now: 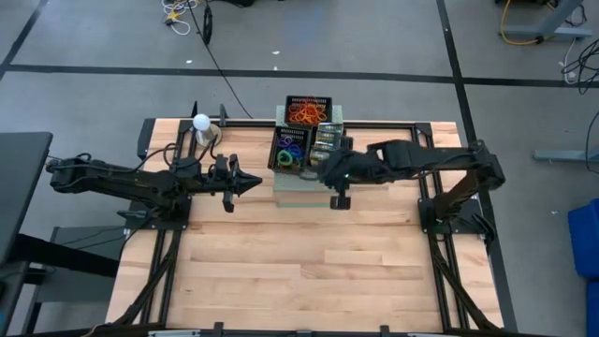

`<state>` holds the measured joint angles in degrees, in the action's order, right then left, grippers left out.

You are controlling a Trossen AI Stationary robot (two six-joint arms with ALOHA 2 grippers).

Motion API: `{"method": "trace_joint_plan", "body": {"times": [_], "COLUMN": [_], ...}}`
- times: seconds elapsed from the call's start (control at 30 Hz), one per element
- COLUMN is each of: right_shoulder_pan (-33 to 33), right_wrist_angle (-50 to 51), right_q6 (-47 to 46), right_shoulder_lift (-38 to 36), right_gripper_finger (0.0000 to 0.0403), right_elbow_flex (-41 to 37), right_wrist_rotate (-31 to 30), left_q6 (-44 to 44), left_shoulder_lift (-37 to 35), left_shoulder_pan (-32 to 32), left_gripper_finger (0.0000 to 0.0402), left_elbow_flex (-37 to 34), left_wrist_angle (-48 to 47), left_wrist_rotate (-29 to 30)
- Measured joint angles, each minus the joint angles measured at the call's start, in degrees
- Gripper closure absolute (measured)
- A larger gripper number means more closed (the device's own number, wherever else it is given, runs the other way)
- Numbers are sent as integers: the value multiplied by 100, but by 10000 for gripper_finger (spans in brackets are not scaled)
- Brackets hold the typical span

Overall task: Pick & Place Office Desk Supplies
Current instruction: Return to Home Position

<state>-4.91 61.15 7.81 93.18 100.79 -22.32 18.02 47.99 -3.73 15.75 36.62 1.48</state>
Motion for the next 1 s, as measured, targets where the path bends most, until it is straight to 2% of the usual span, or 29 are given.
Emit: {"method": "trace_joint_plan", "body": {"times": [0.07, 0.17, 0.27, 0.33, 0.47, 0.67, 0.8, 1.0], "right_shoulder_pan": [41, 30, 30, 34, 34, -86, -102, -98], "right_wrist_angle": [-199, -407, -492, -935, -2262, -3685, -3762, -3803], "right_q6": [-153, -106, -70, -67, -387, -1167, -1635, -1782], "right_shoulder_lift": [-58, -108, -110, -188, -603, -1590, -2335, -3526], "right_gripper_finger": [351, 392, 392, 393, 398, 400, 392, 383], "right_elbow_flex": [0, -2, -43, -379, -1565, -3043, -3616, -4535], "right_wrist_rotate": [615, 1092, 1394, 1637, 2072, 2159, 2069, 1624], "left_q6": [-4, -3, 18, 120, 395, 468, 409, -864], "left_shoulder_lift": [0, 0, 0, 0, 0, 0, 0, 0], "left_shoulder_pan": [0, 0, 0, 0, 0, 0, 0, -2], "left_gripper_finger": [390, 390, 390, 390, 390, 390, 390, 390], "left_elbow_flex": [0, 0, 0, 0, 2, 2, 2, 2], "left_wrist_angle": [0, 0, 1, 2, 11, 81, 90, 91], "left_wrist_rotate": [0, 0, -2, -7, -5, -2, 0, 109]}}
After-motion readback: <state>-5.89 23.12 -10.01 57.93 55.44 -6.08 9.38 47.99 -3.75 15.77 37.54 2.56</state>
